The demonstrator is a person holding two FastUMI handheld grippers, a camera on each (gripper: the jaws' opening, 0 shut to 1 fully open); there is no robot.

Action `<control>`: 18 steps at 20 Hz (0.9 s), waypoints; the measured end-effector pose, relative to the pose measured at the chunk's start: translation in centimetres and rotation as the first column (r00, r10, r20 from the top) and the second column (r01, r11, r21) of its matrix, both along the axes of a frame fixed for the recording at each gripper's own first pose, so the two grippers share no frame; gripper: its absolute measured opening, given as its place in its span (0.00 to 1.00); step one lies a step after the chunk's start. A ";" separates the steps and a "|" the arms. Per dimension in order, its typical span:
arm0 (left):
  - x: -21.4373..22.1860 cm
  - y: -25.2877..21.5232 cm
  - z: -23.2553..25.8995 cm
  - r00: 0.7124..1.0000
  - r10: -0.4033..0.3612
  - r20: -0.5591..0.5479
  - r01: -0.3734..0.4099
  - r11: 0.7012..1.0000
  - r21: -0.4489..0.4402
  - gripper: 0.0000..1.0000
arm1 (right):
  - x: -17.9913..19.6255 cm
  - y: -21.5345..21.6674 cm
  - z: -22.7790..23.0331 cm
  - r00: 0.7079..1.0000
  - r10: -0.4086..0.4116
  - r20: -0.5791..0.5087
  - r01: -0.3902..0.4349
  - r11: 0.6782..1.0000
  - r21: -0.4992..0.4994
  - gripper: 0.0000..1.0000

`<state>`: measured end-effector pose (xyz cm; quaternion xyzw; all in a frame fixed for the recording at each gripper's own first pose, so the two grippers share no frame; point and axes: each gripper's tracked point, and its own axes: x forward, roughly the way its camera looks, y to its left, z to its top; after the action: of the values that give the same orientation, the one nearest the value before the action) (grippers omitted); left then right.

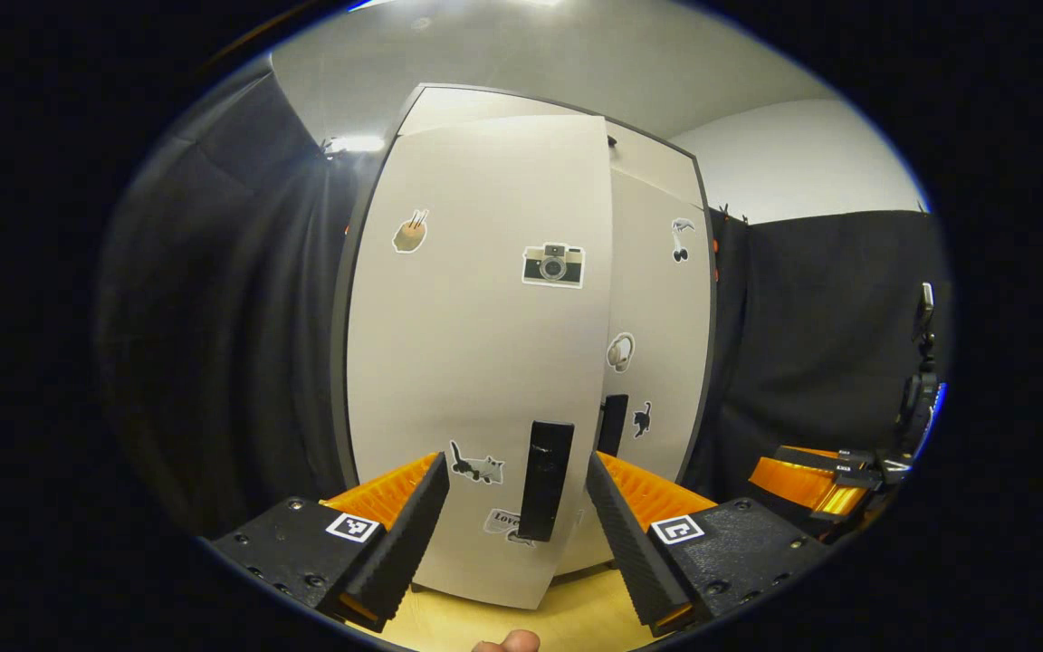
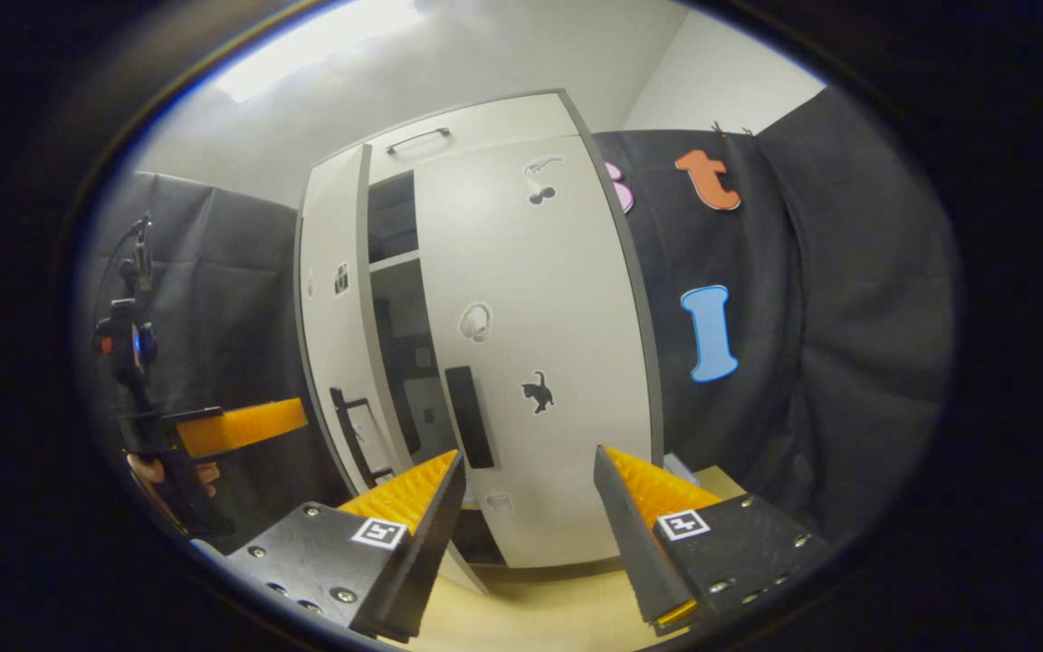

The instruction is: Grab one shoe with the right hand and put it into the shoe cabinet, grab the other shoe with the left hand and put it into the shoe cabinet; then close the right door with the right hand and the left door with the left hand.

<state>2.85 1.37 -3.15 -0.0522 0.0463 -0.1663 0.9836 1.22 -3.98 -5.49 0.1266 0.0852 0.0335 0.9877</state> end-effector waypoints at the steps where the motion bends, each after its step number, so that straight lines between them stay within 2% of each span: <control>1: -0.1 0.0 0.0 1.000 -0.004 0.002 0.004 1.000 0.004 0.93 | -0.1 -0.3 0.1 1.000 -0.008 0.000 0.008 1.000 -0.006 0.85; 8: -0.3 0.0 0.5 1.000 -0.015 0.010 0.015 1.000 0.001 0.93 | -0.5 -1.4 1.0 0.999 -0.044 0.028 0.044 0.999 -0.009 0.85; 18: 0.5 -0.6 1.5 0.999 -0.020 0.042 0.020 1.000 -0.001 0.93 | -0.1 -2.0 1.9 0.997 -0.052 0.057 0.052 0.999 -0.010 0.86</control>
<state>3.36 0.77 -1.63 -0.0489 0.0262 -0.1774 0.9826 1.16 -5.93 -3.55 0.1220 0.0539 0.0109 0.9910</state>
